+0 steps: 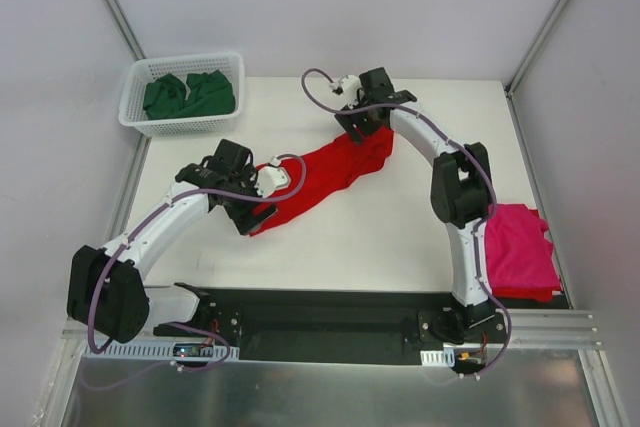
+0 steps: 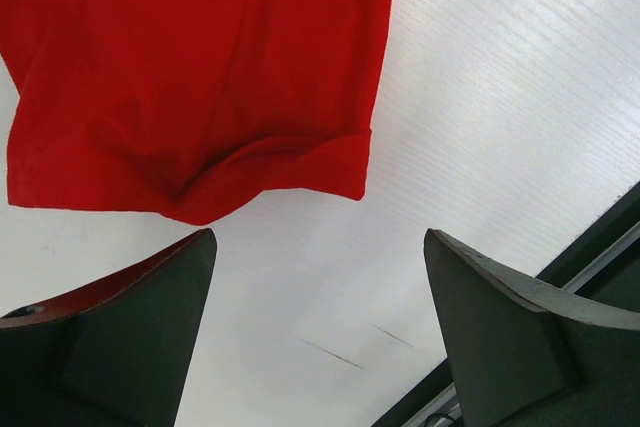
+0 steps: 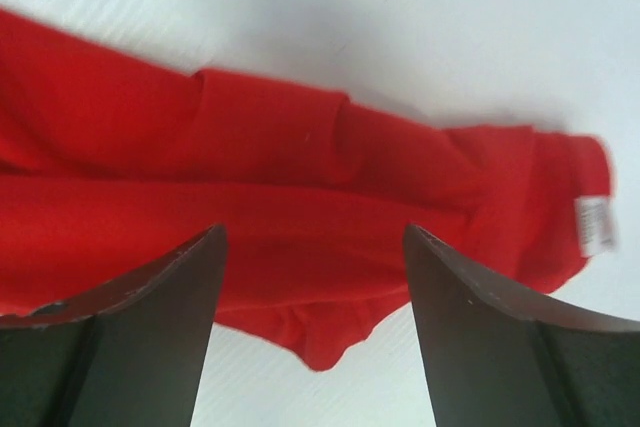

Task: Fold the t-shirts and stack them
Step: Flatten out the tshirt

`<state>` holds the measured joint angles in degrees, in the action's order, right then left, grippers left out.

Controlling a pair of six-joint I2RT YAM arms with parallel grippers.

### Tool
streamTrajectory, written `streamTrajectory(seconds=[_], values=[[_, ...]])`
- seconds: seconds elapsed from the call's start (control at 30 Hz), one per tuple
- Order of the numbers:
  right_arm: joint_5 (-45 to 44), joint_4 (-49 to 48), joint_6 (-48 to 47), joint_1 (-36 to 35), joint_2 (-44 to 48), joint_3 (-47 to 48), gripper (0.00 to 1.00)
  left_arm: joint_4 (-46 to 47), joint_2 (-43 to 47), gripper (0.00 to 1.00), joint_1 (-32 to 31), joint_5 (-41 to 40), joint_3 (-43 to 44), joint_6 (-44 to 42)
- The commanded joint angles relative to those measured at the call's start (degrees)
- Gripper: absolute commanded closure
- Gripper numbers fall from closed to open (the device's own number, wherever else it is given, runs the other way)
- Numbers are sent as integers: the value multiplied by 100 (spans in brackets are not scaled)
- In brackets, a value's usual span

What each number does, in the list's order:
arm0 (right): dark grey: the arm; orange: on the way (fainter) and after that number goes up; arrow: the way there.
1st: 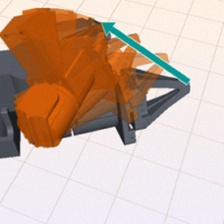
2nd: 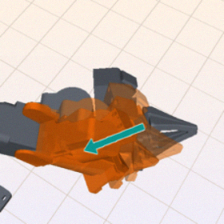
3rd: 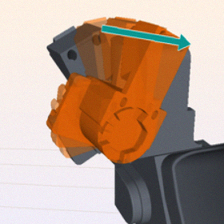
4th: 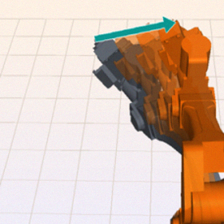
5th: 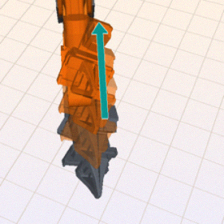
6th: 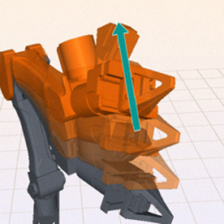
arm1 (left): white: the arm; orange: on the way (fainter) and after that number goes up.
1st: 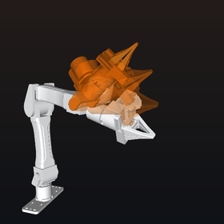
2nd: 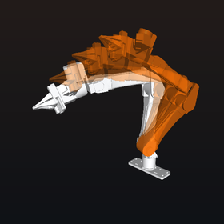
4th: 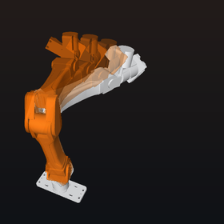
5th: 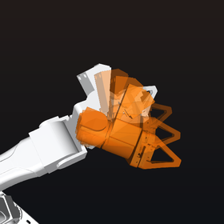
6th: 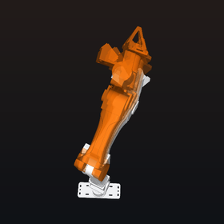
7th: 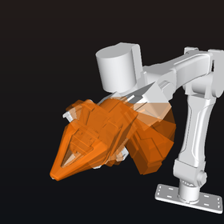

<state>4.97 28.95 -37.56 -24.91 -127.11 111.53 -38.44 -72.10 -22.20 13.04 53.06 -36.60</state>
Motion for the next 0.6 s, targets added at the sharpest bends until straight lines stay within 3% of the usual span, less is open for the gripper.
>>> streamTrajectory(seconds=[0.0, 0.33, 0.57], values=[[-154, 269, -243, 38, 441, -561, 26, -68, -181, 14, -57, 93, 38, 30], [-5, 507, -551, 188, 126, -501, 29, -59, -358, 15, -57, 147, 161, 135], [179, 770, -577, 205, -208, -52, 69, -76, -332, 15, -66, 129, 143, 162]])
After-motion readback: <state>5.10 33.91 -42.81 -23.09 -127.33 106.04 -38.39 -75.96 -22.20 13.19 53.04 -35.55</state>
